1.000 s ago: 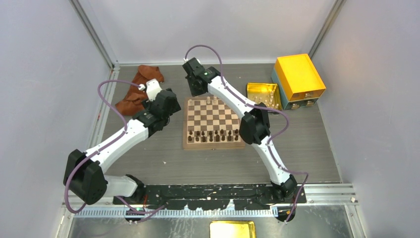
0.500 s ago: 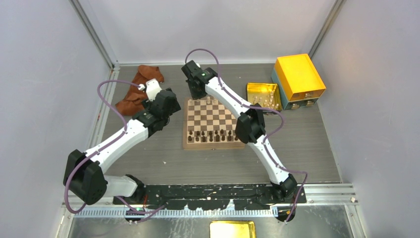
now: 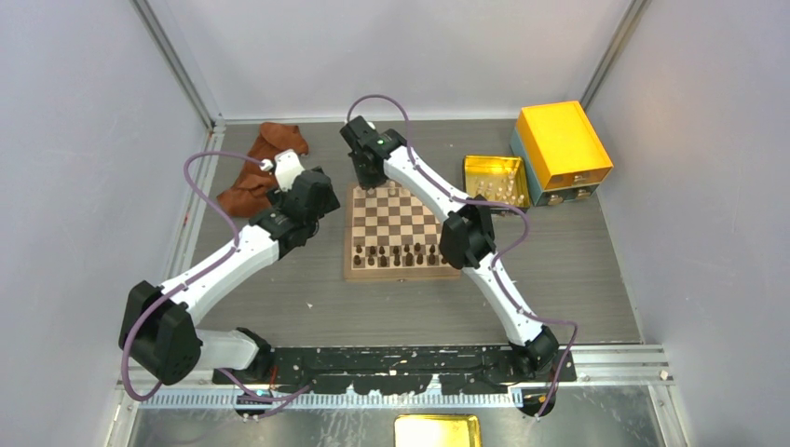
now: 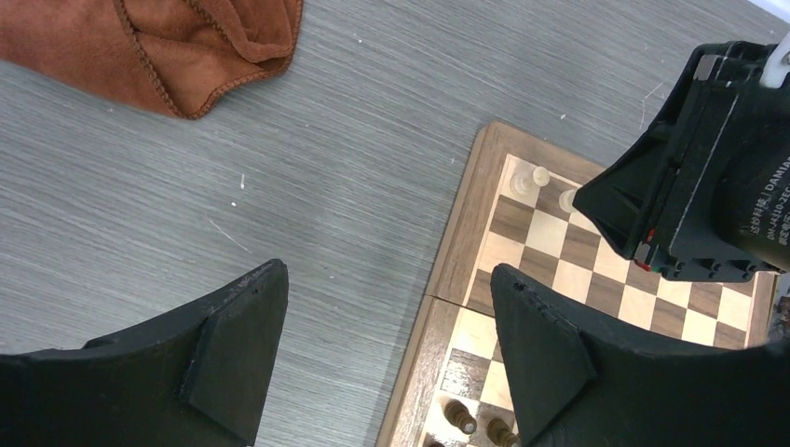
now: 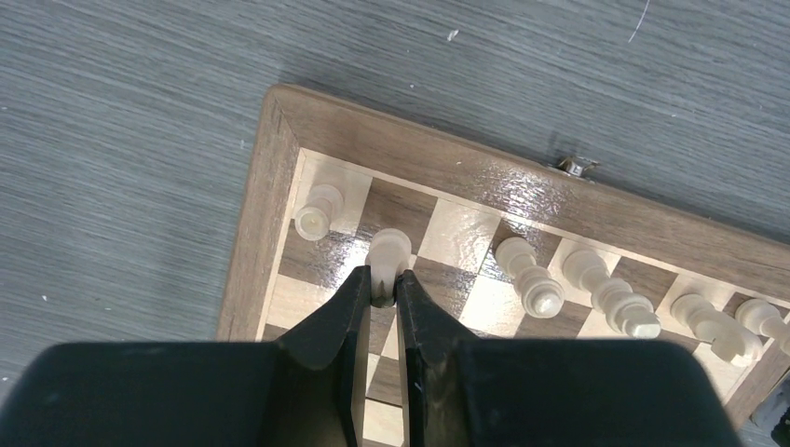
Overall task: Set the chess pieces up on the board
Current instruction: Place the chess piece on the chessboard.
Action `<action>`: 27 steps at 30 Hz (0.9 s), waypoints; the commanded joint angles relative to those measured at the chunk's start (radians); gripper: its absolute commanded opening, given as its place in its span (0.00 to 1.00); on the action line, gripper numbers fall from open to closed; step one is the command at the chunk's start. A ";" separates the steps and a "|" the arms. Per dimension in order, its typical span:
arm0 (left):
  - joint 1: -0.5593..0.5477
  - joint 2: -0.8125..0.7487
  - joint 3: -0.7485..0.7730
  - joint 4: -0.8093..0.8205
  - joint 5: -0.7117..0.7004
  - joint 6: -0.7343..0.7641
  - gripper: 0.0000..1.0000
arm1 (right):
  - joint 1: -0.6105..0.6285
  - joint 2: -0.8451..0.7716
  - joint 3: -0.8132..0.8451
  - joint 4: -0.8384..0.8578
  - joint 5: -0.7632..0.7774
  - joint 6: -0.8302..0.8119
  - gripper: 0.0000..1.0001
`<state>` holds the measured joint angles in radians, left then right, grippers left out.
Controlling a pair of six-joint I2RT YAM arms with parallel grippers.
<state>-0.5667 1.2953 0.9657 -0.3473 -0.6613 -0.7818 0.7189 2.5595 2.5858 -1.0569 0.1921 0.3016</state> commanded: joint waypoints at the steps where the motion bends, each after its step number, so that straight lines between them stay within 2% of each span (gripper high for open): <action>1: 0.009 -0.027 -0.007 0.062 -0.015 -0.010 0.81 | 0.008 0.010 0.074 0.004 -0.016 0.011 0.01; 27: 0.027 -0.007 -0.016 0.090 0.017 -0.012 0.80 | 0.000 0.048 0.091 0.014 -0.020 0.005 0.01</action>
<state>-0.5472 1.2957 0.9524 -0.3111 -0.6338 -0.7822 0.7189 2.6114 2.6286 -1.0561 0.1772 0.3058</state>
